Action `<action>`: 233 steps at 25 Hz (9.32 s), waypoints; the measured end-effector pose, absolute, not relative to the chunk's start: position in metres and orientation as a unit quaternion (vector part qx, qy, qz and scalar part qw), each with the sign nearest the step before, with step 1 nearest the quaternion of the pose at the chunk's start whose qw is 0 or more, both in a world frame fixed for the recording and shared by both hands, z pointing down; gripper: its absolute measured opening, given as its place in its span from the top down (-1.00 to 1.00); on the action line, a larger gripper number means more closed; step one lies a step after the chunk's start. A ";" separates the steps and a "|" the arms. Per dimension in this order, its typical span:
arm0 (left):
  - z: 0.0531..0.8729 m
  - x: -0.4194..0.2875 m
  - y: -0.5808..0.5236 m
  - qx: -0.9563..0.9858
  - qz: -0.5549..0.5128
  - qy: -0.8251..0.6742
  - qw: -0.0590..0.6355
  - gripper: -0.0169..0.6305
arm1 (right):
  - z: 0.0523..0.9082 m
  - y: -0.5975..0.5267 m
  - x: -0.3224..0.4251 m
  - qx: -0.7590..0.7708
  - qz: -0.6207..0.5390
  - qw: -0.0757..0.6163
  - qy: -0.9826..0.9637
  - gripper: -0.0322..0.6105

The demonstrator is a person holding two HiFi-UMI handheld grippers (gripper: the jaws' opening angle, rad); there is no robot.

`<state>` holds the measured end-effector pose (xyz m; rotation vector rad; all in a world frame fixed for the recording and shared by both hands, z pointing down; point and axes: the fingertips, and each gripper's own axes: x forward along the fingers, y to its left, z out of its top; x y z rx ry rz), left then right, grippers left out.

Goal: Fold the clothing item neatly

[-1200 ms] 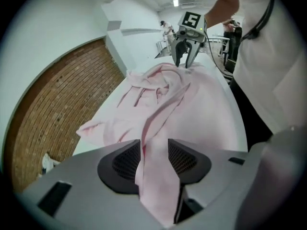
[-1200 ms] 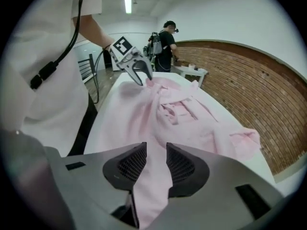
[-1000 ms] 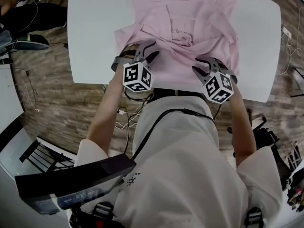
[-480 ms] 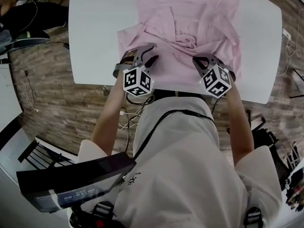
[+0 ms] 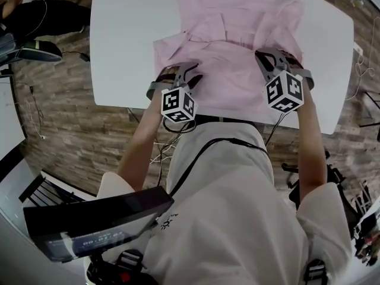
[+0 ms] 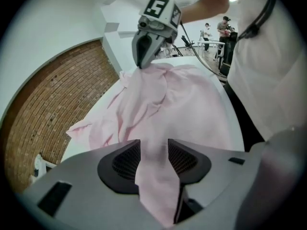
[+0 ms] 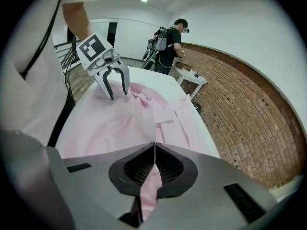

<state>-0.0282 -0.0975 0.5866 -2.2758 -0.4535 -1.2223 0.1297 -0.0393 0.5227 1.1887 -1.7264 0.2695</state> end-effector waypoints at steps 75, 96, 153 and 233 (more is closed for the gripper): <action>0.608 -0.017 -0.376 -0.856 -0.508 0.095 -0.019 0.22 | 0.550 0.081 0.233 0.670 0.257 0.420 -0.555 0.61; 0.524 0.036 -0.167 -0.913 -0.405 -0.046 -0.001 0.94 | 0.580 0.068 0.175 0.343 0.181 0.543 -0.745 0.50; 0.568 -0.016 -0.051 -0.906 -0.418 -0.046 0.056 0.94 | 0.566 0.110 0.098 0.557 0.274 0.322 -0.715 0.89; 0.644 -0.183 -0.076 -0.716 -0.580 -0.187 0.339 0.70 | 0.626 0.203 0.059 0.442 0.205 0.563 -0.667 0.32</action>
